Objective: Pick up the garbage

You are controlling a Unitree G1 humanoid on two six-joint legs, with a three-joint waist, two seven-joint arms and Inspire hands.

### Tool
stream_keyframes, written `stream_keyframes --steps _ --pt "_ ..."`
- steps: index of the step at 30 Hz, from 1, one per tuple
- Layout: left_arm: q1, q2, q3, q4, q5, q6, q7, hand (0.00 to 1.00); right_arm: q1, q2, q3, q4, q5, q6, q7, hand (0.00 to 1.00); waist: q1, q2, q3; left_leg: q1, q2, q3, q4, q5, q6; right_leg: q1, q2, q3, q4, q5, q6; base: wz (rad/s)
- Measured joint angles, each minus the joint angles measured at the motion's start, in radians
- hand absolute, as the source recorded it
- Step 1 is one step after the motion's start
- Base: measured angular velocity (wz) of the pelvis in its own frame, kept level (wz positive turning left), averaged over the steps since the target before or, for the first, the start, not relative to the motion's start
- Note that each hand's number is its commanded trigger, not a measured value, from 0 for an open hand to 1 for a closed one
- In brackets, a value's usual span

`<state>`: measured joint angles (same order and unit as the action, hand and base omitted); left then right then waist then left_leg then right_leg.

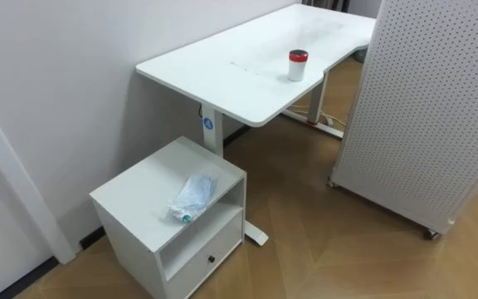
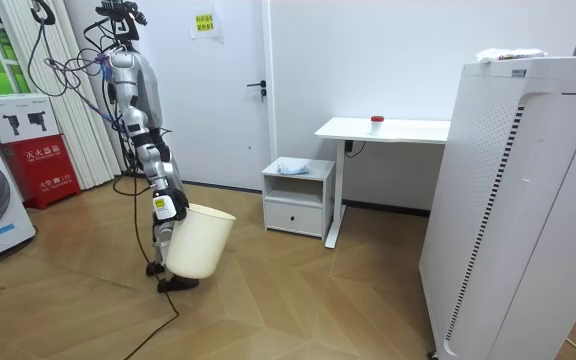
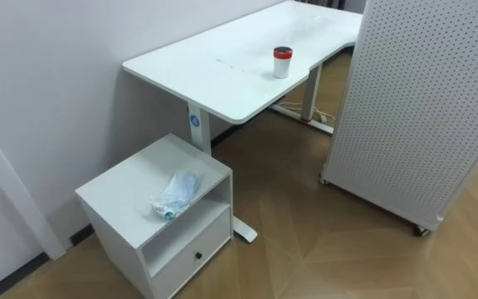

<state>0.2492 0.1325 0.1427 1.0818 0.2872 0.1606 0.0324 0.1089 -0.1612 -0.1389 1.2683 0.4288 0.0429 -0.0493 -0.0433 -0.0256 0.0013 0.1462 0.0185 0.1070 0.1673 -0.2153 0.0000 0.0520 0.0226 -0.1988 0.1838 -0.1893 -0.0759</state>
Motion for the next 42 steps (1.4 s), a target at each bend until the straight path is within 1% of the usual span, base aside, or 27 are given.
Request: stream_keyframes --steps 7,11,19,24,27,29,30,31,32,33,34,35,37,38,39,41,42 --pt "-0.003 0.0 -0.013 0.0 -0.011 -0.003 0.006 0.0 -0.004 0.001 0.009 -0.001 0.004 0.0 0.009 1.0 0.002 0.0 -0.0004 -0.001 0.0 0.0 0.0 0.0 0.0 0.0 0.0 0.001 0.0 0.0 0.0 0.0" --pt "-0.002 0.0 -0.011 0.0 -0.011 -0.016 0.006 0.0 -0.006 0.001 0.009 0.001 0.002 0.0 0.01 1.0 0.003 -0.001 -0.0005 -0.001 0.0 0.0 0.0 0.0 0.0 -0.001 0.0 0.0 0.0 0.0 0.0 0.0" --pt "-0.003 0.0 -0.006 0.001 -0.009 -0.014 0.005 0.0 -0.007 0.001 0.009 0.002 -0.003 0.001 0.01 1.0 0.021 0.004 -0.0002 -0.004 0.0 0.0 0.001 0.0 0.0 -0.001 0.0 0.0 -0.001 0.0 0.0 0.0" --pt "-0.005 0.001 -0.007 0.006 -0.014 -0.008 0.004 0.0 -0.008 0.001 0.01 0.002 -0.003 0.001 0.01 1.0 0.021 0.009 0.0002 -0.006 0.0 0.0 0.003 0.0 0.0 -0.002 0.0 -0.001 0.0 -0.001 -0.001 0.0" --pt "-0.01 0.001 0.008 0.038 -0.02 -0.01 0.004 0.0 -0.006 0.001 0.01 0.004 -0.002 0.001 0.015 1.0 0.022 0.004 -0.0027 -0.01 0.0 0.006 0.013 -0.001 -0.001 -0.001 -0.002 -0.003 0.005 -0.007 -0.002 0.01" --pt "-0.008 0.002 0.015 0.043 -0.02 -0.007 0.004 0.0 0.001 0.001 0.01 -0.001 -0.002 0.001 0.022 1.0 0.023 0.002 -0.0024 -0.016 0.005 0.026 0.038 -0.008 -0.003 -0.002 -0.002 -0.002 0.012 -0.012 -0.006 -0.05" --pt "-0.013 0.004 0.015 0.047 -0.021 -0.008 0.004 0.0 0.002 0.001 0.01 -0.003 -0.002 0.001 0.028 1.0 0.023 -0.003 -0.0015 -0.025 0.007 0.033 0.065 -0.016 -0.005 -0.008 -0.002 0.001 0.027 -0.021 -0.009 -0.07" --pt "-0.015 0.005 0.017 0.061 -0.021 -0.009 0.004 0.0 0.0 0.0 0.009 0.003 -0.002 0.001 0.031 1.0 0.025 -0.007 -0.0024 -0.043 0.014 0.034 0.11 -0.032 -0.012 -0.019 -0.002 0.001 0.053 -0.034 -0.015 -0.07" --pt "-0.014 0.005 0.021 0.072 -0.021 -0.009 0.004 0.0 -0.001 0.0 0.009 0.008 -0.002 0.0 0.033 1.0 0.025 -0.005 -0.0002 -0.052 0.018 0.035 0.136 -0.041 -0.017 -0.022 -0.001 0.002 0.064 -0.041 -0.018 -0.11" --pt "-0.02 0.005 0.032 0.089 -0.021 -0.008 0.003 0.0 -0.001 0.0 0.009 0.011 -0.003 0.0 0.039 1.0 0.026 -0.011 -0.0003 -0.074 0.025 0.041 0.201 -0.054 -0.025 -0.029 -0.003 0.006 0.094 -0.058 -0.023 -0.12" --pt "-0.021 0.007 0.033 0.095 -0.021 -0.007 0.003 0.0 -0.001 0.0 0.01 0.012 -0.003 0.001 0.044 1.0 0.026 -0.019 0.0008 -0.109 0.031 0.042 0.292 -0.058 -0.025 -0.034 -0.007 0.012 0.122 -0.076 -0.029 -0.14" --pt "-0.022 0.007 0.035 0.096 -0.021 -0.006 0.003 0.0 -0.001 -0.002 0.01 0.015 -0.003 0.001 0.044 1.0 0.026 -0.021 0.002 -0.132 0.038 0.042 0.349 -0.058 -0.025 -0.034 -0.006 0.016 0.131 -0.083 -0.032 -0.19" --pt "-0.02 0.008 0.048 0.095 -0.022 -0.007 0.0 0.0 0.002 -0.018 0.023 0.019 -0.002 0.002 0.048 1.0 0.028 -0.015 0.0029 -0.225 0.076 0.038 0.56 -0.056 -0.027 -0.03 0.012 0.033 0.185 -0.116 -0.05 -0.21" --pt "-0.016 0.01 0.05 0.095 -0.022 -0.007 0.0 0.0 0.002 -0.023 0.028 0.019 -0.002 0.002 0.047 1.0 0.029 -0.015 0.0036 -0.243 0.084 0.035 0.6 -0.059 -0.027 -0.032 0.015 0.036 0.205 -0.128 -0.055 -0.11" --pt "-0.015 0.012 0.05 0.091 -0.022 -0.007 0.0 0.0 0.004 -0.031 0.03 0.02 -0.001 0.002 0.045 1.0 0.024 -0.015 0.0041 -0.284 0.094 0.025 0.643 -0.067 -0.02 -0.033 0.02 0.035 0.229 -0.146 -0.061 -0.06" --pt "-0.008 0.011 0.049 0.086 -0.022 -0.007 -0.001 0.0 0.013 -0.041 0.029 0.02 -0.002 0.002 0.037 1.0 0.026 -0.019 0.0034 -0.347 0.091 0.019 0.644 -0.07 -0.017 -0.028 0.019 0.037 0.235 -0.16 -0.065 -0.08" --pt "0.001 0.011 0.049 0.085 -0.022 -0.009 -0.001 0.0 0.019 -0.044 0.03 0.019 -0.002 0.001 0.034 1.0 0.025 -0.021 0.0047 -0.386 0.09 0.022 0.608 -0.069 -0.018 -0.011 0.018 0.039 0.229 -0.167 -0.063 -0.11"
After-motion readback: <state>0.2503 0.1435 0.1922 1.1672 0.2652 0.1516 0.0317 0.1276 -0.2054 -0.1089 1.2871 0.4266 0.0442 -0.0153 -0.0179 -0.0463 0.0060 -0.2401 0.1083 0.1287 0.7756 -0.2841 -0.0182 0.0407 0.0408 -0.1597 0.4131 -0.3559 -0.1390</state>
